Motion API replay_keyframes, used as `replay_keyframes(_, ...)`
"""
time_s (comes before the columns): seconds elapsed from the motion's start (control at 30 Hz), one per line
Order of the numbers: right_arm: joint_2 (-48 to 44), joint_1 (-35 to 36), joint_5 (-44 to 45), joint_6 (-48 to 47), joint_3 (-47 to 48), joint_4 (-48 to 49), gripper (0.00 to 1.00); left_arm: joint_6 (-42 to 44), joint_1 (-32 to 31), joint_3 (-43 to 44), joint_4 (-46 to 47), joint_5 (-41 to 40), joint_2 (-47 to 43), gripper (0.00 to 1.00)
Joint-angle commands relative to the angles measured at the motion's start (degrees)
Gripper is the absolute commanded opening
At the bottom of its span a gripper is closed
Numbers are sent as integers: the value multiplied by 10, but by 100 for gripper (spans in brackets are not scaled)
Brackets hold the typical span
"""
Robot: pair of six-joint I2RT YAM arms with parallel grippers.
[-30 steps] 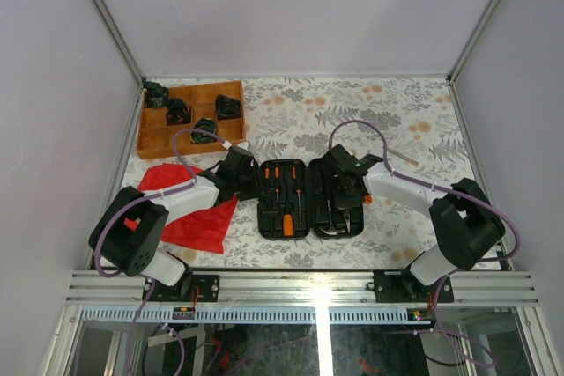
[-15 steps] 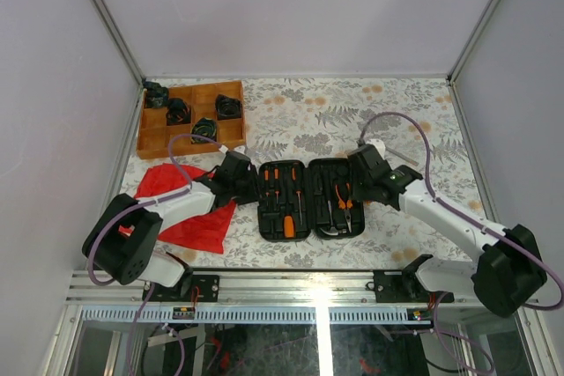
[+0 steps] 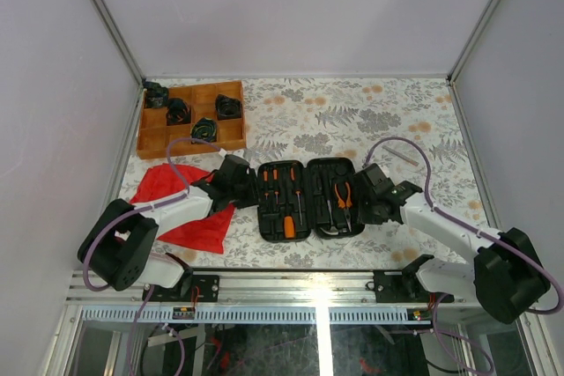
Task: Sort the tools into containers
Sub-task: Move the storage box to the center of the board.
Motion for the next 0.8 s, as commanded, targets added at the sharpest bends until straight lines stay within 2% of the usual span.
replay_keyframes(0.0, 48, -21, 13, -15, 21, 74, 20, -6, -6, -9, -2, 14, -8, 35)
replay_keyframes(0.07, 69, -36, 10, -34, 32, 90, 17, -7, -6, -6, -2, 15, -7, 35)
replay_keyframes(0.17, 93, -60, 8, -66, 56, 104, 18, -4, -7, 4, -7, 12, -3, 35)
replay_keyframes(0.3, 88, -69, 26, -97, 101, 71, 35, 6, -5, 27, -33, -5, -6, 39)
replay_keyframes(0.4, 62, -75, 37, -116, 123, 53, 44, 12, -1, 38, -56, -19, -21, 45)
replay_keyframes(0.47, 48, -81, 53, -125, 137, 42, 46, 16, 4, 47, -73, -28, -30, 50)
replay_keyframes(0.6, 48, -112, 83, -143, 171, 33, 48, 33, 11, 79, -118, -43, -55, 55)
replay_keyframes(0.77, 116, -187, 90, -176, 233, 49, 51, 70, 19, 132, -173, -63, -91, 57)
